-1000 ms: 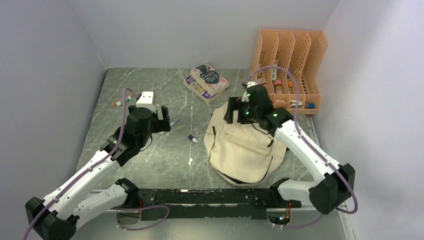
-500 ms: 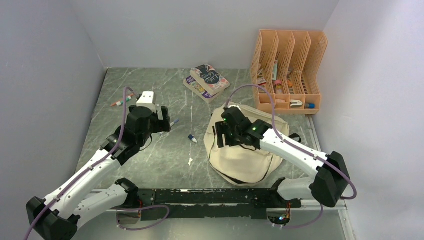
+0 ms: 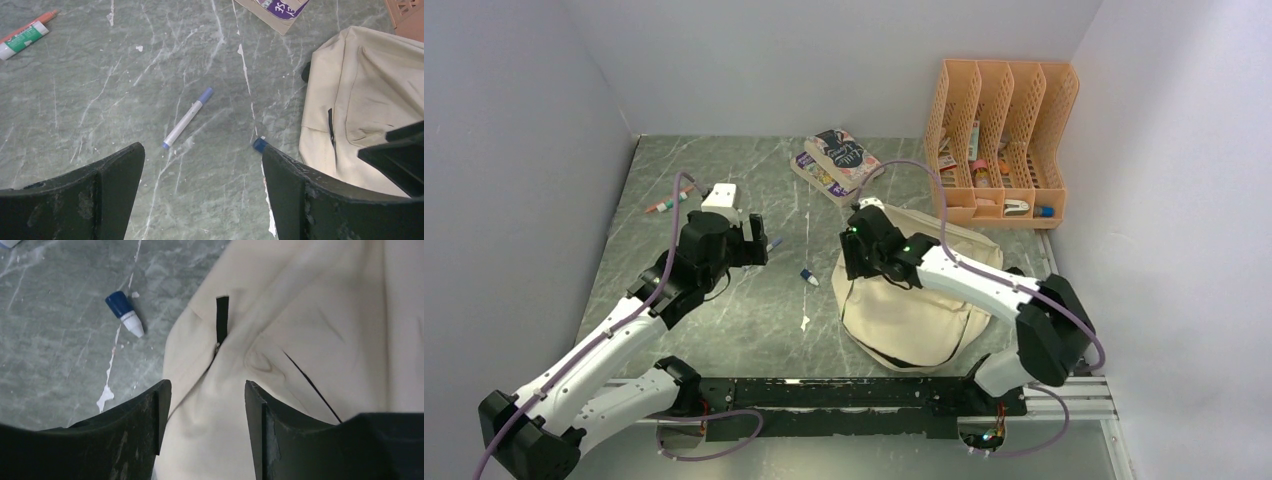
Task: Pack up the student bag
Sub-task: Unzip the student bag at the center of the board.
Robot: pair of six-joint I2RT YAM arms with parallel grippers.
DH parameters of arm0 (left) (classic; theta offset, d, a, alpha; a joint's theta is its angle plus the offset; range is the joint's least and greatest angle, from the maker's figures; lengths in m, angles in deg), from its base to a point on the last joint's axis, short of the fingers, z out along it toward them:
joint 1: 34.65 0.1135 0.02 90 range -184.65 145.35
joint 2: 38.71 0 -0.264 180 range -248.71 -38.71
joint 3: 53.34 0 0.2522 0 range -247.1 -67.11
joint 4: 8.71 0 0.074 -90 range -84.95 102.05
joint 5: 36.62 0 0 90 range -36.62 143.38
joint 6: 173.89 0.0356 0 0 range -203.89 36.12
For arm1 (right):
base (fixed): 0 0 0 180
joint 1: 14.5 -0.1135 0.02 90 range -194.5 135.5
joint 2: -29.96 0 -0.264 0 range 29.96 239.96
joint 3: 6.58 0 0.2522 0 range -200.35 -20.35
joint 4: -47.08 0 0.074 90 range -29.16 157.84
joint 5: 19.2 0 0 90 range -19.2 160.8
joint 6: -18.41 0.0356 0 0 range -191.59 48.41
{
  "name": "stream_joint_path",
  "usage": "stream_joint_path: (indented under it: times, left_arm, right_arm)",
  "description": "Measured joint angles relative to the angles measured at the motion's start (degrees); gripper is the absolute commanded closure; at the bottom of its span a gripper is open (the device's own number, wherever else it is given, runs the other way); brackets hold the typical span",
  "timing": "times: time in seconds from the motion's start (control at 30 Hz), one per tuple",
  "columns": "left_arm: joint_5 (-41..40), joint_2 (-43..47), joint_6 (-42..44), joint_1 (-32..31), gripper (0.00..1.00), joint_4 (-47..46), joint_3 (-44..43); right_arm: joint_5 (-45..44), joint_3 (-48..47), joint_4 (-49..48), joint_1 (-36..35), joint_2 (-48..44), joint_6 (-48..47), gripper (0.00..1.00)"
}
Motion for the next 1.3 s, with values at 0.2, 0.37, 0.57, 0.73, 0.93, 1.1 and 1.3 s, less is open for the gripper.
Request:
stream_joint_path:
  times: [0.2,0.37,0.57,0.73,0.93,1.1,1.3]
  left_arm:
    - [0.13,0.0,0.02,0.07,0.11,0.0,0.0]
    - [0.57,-0.02,0.02,0.07,0.12,0.02,0.0]
    - [0.96,-0.04,0.02,0.07,0.12,0.0,0.0]
    - [1.05,-0.04,0.02,0.07,0.13,0.02,0.0]
    - [1.25,-0.04,0.02,0.07,0.13,0.0,0.0]
    - [1.44,-0.04,0.02,0.07,0.14,0.0,0.0]
    - [1.6,-0.04,0.04,0.07,0.14,0.0,0.0]
  right_arm:
    - [0.04,-1.44,-5.16,0.0,6.05,-2.73,0.49]
    - [0.07,-2.32,-8.07,0.33,9.49,-4.42,0.53]
    - [0.13,-3.54,-10.1,1.42,12.76,-4.92,0.55]
    - [0.17,-4.7,-10.97,2.29,14.78,-5.16,0.59]
    - [0.26,-5.44,-11.43,3.28,17.2,-5.53,0.61]
    - [0.33,-5.79,-11.41,3.72,18.43,-5.73,0.66]
    - [0.68,-6.51,-11.45,3.76,20.17,-5.86,0.68]
